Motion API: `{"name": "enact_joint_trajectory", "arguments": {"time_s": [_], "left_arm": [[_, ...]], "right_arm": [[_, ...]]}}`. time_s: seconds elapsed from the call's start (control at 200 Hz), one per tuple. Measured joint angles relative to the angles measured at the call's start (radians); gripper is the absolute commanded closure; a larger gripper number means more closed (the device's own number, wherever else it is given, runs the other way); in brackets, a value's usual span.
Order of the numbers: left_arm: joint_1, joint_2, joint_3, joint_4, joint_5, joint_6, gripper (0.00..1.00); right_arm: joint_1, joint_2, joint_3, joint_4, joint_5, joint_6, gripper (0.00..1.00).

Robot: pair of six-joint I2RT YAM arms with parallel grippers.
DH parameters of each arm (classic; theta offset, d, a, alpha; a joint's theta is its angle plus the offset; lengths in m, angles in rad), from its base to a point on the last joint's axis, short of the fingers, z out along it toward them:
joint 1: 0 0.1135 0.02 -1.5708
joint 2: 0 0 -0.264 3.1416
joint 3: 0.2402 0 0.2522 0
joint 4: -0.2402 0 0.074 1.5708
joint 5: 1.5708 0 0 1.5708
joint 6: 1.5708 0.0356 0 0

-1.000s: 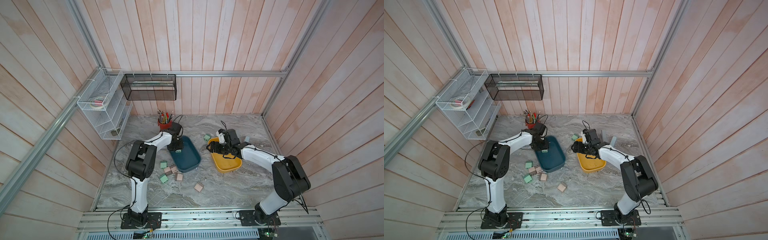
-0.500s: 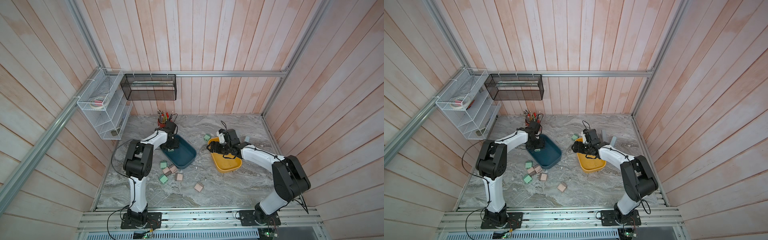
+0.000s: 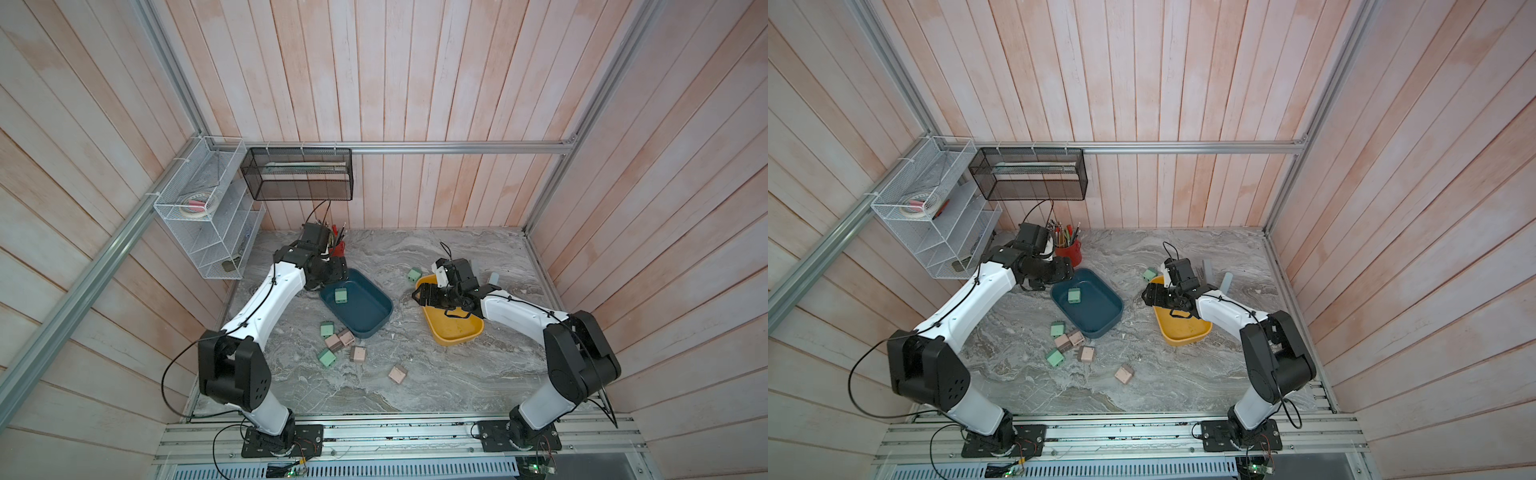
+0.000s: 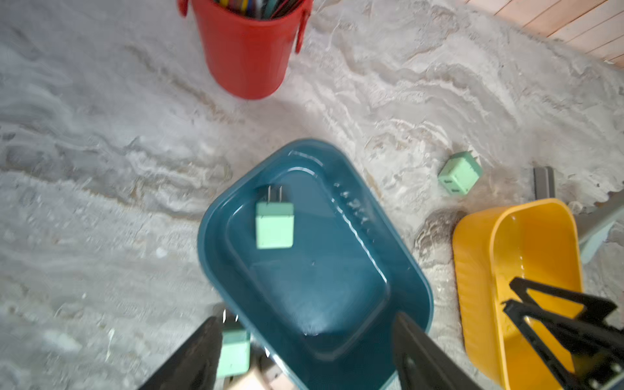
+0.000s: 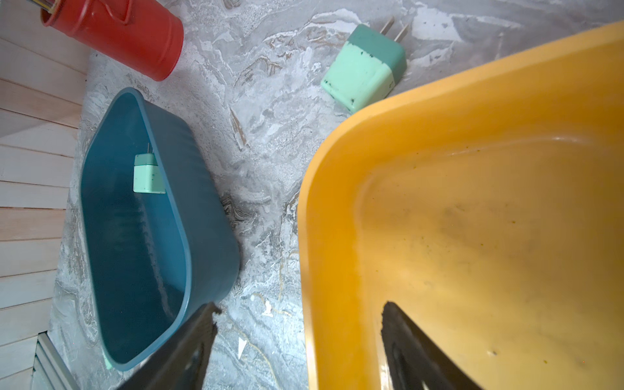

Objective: Place the plugs by color into the storage box
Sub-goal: Move the storage box to the center of the board.

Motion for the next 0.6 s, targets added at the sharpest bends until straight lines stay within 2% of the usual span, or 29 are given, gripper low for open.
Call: {"name": "enact_joint_trajectory", "arguments": {"time_s": [0.175, 0.35, 0.6], "left_arm": [[0.014, -0.122, -0.245, -0.013, 0.042, 0.007, 0.22], [0.015, -0.154, -0.472, 0.068, 0.129, 0.035, 0.22], [0.02, -0.05, -0.52, 0.203, 0.14, 0.086, 0.22]], "right_arm": [[0.006, 0.0, 0.0, 0.004, -0.001, 0.0, 0.2], [0.011, 0.006, 0.0, 0.008, -0.006, -0.001, 0.2], [0.012, 0.019, 0.0, 0.006, -0.012, -0.009, 0.2]]}}
